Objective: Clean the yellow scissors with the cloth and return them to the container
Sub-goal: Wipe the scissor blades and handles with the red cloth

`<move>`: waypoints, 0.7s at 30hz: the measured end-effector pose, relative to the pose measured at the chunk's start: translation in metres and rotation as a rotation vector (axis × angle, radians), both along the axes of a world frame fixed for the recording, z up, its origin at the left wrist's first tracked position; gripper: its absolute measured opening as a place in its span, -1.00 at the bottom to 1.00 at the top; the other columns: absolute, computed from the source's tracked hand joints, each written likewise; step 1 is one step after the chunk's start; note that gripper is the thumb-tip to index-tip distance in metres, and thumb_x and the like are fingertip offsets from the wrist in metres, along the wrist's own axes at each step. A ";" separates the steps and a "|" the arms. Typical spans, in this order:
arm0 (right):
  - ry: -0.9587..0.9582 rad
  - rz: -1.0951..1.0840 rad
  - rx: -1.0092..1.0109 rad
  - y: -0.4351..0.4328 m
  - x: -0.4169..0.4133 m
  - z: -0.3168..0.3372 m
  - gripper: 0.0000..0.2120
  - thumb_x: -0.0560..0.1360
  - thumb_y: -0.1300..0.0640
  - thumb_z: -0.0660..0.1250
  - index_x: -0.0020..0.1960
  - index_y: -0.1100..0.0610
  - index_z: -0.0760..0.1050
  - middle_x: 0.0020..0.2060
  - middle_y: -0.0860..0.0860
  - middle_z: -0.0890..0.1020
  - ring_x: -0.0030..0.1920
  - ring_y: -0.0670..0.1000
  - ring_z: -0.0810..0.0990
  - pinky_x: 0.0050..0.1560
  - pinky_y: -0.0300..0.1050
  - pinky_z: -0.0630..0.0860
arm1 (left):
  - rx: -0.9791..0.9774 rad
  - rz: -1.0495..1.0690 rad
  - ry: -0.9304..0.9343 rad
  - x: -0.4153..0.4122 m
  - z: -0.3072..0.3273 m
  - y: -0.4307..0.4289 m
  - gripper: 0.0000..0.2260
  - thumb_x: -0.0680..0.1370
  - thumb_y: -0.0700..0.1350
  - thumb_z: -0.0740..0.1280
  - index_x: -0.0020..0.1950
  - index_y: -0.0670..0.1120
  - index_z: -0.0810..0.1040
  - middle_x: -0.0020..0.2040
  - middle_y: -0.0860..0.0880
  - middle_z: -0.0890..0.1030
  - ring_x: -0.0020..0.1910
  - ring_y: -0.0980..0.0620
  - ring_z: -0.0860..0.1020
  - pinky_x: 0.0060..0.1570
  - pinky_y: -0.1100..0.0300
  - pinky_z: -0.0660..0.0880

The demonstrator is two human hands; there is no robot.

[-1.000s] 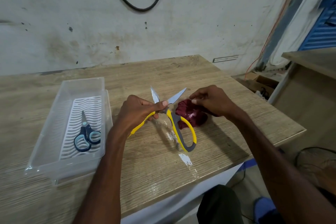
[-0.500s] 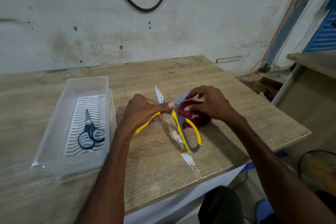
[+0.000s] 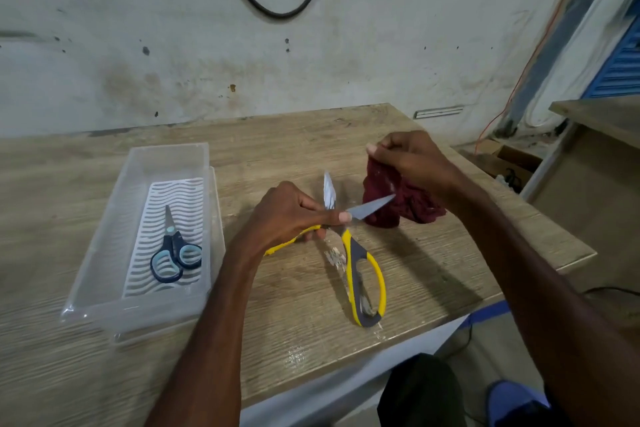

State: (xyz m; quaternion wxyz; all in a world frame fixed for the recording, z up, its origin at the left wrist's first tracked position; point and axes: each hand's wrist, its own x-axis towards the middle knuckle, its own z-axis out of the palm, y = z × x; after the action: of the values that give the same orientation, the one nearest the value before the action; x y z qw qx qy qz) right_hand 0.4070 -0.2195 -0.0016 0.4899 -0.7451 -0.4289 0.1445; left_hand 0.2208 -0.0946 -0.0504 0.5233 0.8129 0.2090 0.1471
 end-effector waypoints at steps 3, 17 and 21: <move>0.062 0.085 -0.041 0.009 -0.012 -0.007 -0.81 0.45 0.12 0.45 -0.19 0.26 0.62 -0.30 0.17 0.66 -0.30 -0.01 0.62 -0.20 -0.09 0.55 | 0.070 -0.044 0.072 0.007 -0.004 -0.007 -0.67 0.25 0.30 0.52 -0.40 0.04 0.71 -0.45 -0.01 0.65 -0.48 0.11 0.53 -0.33 0.22 0.45; -0.407 0.355 -0.093 0.005 -0.028 -0.034 -0.82 0.35 0.18 0.53 -0.06 0.02 0.71 -0.17 -0.01 0.64 -0.12 -0.13 0.58 -0.13 -0.26 0.47 | 0.235 0.034 0.144 0.008 -0.004 -0.004 -0.63 0.22 0.32 0.54 -0.32 0.02 0.73 -0.41 0.07 0.67 -0.39 0.12 0.62 -0.18 0.13 0.56; -0.483 0.292 -0.005 0.009 -0.028 -0.035 -0.84 0.29 0.08 0.57 -0.12 -0.01 0.71 -0.08 -0.04 0.65 0.00 -0.17 0.55 0.00 -0.28 0.44 | 0.234 0.048 0.141 0.006 -0.004 -0.002 -0.61 0.20 0.33 0.54 -0.31 0.01 0.74 -0.41 0.05 0.68 -0.36 0.11 0.64 -0.16 0.11 0.57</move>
State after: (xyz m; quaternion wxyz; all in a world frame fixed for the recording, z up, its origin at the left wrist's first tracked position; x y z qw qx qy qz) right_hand 0.3790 -0.2104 -0.0366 0.3455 -0.6896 -0.6356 0.0328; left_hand 0.2270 -0.0968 -0.0545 0.4051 0.8716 0.2460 0.1253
